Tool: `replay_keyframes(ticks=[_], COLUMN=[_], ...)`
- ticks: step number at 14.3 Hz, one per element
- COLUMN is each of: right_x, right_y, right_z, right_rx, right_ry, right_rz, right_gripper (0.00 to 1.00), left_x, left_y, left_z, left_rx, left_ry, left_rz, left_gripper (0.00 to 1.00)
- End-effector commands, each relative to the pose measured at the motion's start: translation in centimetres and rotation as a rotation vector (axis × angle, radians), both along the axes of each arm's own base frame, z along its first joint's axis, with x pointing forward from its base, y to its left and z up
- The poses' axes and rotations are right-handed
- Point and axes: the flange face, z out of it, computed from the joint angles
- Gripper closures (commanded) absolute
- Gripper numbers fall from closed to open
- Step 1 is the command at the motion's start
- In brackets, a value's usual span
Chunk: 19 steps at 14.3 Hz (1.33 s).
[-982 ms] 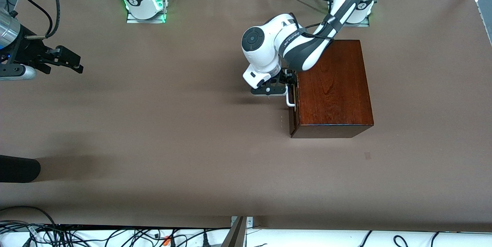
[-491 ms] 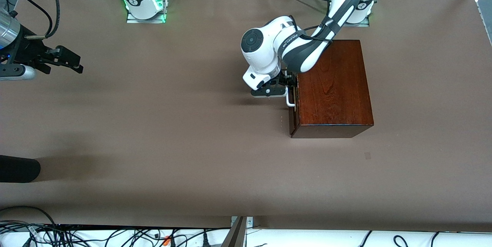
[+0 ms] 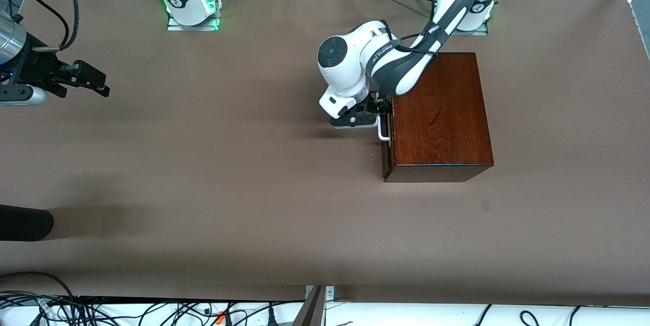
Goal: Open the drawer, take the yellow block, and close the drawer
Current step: 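Pull the drawer handle outward with the left gripper to open the drawer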
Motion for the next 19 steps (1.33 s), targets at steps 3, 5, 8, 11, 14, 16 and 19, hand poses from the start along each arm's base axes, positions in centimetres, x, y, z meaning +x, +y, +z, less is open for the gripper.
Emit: replay_keyframes(ticks=[3,5,8,11,14,16,19], right_x=[-0.1,-0.2,-0.2,-0.2,-0.1,-0.1,-0.1], right_y=[-0.2,-0.2,-0.2,-0.3,-0.4,-0.4,-0.4], right_z=[0.5,0.6,0.6,0.6,0.5,0.5,0.5], right_rx=[-0.005,-0.005,-0.005,-0.005,-0.005,-0.005,-0.005], right_ry=[0.001,0.000,0.000,0.000,0.001,0.001,0.001], right_rz=[-0.001,-0.001,-0.001,-0.003,-0.001,-0.001,-0.001], right_gripper=[0.00,0.00,0.00,0.00,0.00,0.00,0.00], left_x=[-0.3,-0.9,-1.5,-1.4,-2.0,-2.4,-2.2], left_y=[-2.1,-3.0,-4.0,-5.2,-6.4,-6.9,-8.1], left_z=[0.6,0.6,0.6,0.6,0.3,0.4,1.0], left_rx=[-0.028,-0.037,-0.045,-0.064,-0.072,-0.079,-0.117], left_ry=[-0.047,-0.042,-0.049,-0.051,-0.046,-0.041,-0.033], left_rz=[0.002,-0.004,0.011,0.010,-0.004,-0.007,0.009], left_gripper=[0.00,0.00,0.00,0.00,0.00,0.00,0.00])
